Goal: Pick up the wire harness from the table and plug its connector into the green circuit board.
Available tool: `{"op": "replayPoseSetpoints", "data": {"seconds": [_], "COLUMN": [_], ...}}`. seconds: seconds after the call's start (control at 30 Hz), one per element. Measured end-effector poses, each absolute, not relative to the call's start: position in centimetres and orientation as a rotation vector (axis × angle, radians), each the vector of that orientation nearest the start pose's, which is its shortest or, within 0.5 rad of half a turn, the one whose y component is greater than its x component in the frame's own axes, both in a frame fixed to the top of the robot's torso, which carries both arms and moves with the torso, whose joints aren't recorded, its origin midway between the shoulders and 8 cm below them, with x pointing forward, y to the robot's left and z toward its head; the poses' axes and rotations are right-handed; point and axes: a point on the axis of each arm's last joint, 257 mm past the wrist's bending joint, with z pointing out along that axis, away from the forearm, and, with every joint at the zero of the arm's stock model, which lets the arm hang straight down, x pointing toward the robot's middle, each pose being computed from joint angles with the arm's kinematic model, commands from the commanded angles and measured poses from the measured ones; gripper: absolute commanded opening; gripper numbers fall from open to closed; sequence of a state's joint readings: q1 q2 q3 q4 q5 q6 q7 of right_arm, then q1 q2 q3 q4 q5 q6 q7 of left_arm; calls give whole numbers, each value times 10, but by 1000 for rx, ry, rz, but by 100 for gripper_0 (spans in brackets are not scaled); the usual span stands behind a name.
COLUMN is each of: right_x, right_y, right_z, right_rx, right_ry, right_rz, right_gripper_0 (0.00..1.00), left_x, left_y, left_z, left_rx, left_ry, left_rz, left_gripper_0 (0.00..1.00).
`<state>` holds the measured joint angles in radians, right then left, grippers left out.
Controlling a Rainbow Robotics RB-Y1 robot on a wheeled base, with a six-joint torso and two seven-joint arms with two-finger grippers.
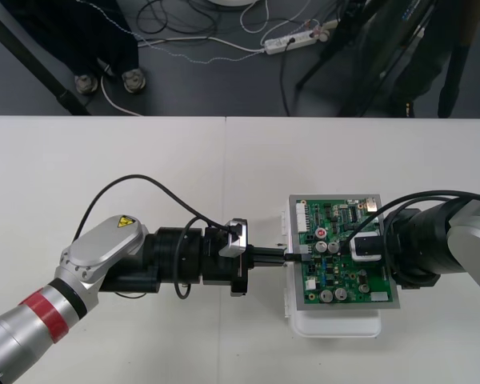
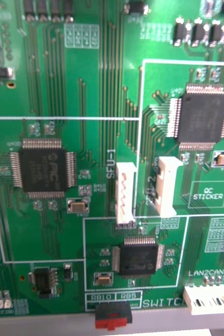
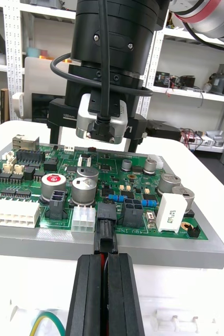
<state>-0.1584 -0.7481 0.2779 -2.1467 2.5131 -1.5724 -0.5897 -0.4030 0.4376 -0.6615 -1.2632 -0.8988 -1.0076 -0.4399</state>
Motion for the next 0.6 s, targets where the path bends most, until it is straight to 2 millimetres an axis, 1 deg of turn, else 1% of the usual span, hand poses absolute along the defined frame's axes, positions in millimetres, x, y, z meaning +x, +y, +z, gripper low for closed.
{"op": "replayPoseSetpoints", "data": {"seconds": [0.6], "right_x": [380], "right_y": [-249], "right_z": [-284], "right_rx": [-2017], "right_ry": [1932], "right_rz": [-361], "right_gripper_0": [100], "left_x": [350], "left_y": [-62], "left_z": [-244], "left_rx": [1344], "left_ry": [1090], "left_rz": [-1014], "left_gripper_0": [0]}}
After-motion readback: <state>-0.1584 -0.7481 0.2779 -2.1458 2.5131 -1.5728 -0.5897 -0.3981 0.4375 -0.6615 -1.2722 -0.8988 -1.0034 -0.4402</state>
